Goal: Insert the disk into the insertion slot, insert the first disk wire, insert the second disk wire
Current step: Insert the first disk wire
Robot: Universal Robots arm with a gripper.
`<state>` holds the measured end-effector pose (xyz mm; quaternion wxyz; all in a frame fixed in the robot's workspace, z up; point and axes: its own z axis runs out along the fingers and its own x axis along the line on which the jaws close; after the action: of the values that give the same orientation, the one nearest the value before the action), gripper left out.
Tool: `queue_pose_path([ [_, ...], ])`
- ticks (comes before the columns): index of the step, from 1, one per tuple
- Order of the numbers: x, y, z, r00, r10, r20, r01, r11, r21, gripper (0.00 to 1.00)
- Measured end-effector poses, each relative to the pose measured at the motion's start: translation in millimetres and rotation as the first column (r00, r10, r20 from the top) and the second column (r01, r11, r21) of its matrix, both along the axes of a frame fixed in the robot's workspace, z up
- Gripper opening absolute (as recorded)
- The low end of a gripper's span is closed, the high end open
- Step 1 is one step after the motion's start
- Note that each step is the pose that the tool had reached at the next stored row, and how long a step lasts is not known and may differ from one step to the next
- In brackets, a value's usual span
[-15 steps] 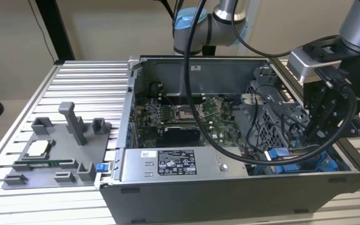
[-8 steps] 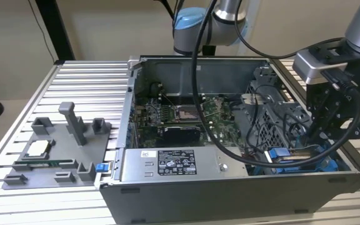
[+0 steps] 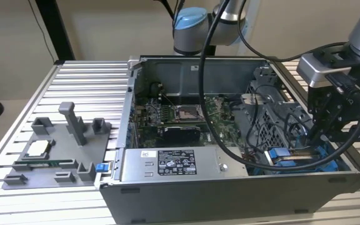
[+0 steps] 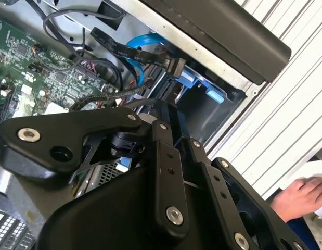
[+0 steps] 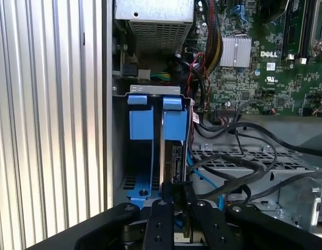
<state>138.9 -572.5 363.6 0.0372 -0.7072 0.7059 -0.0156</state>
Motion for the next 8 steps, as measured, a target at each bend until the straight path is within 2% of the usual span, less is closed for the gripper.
queue_pose_path([
  [4, 0.0, 0.0, -0.1, 1.0000, 0.000, 0.0000, 0.000, 1.0000, 0.0000, 0.00],
  [6, 0.1, 0.0, -0.7, 1.0000, 0.000, -0.0002, 0.000, 1.0000, 0.0065, 0.00],
  [8, 0.2, 0.0, -1.0, 1.0000, -0.001, -0.0014, 0.001, 0.9998, 0.0175, 0.00],
])
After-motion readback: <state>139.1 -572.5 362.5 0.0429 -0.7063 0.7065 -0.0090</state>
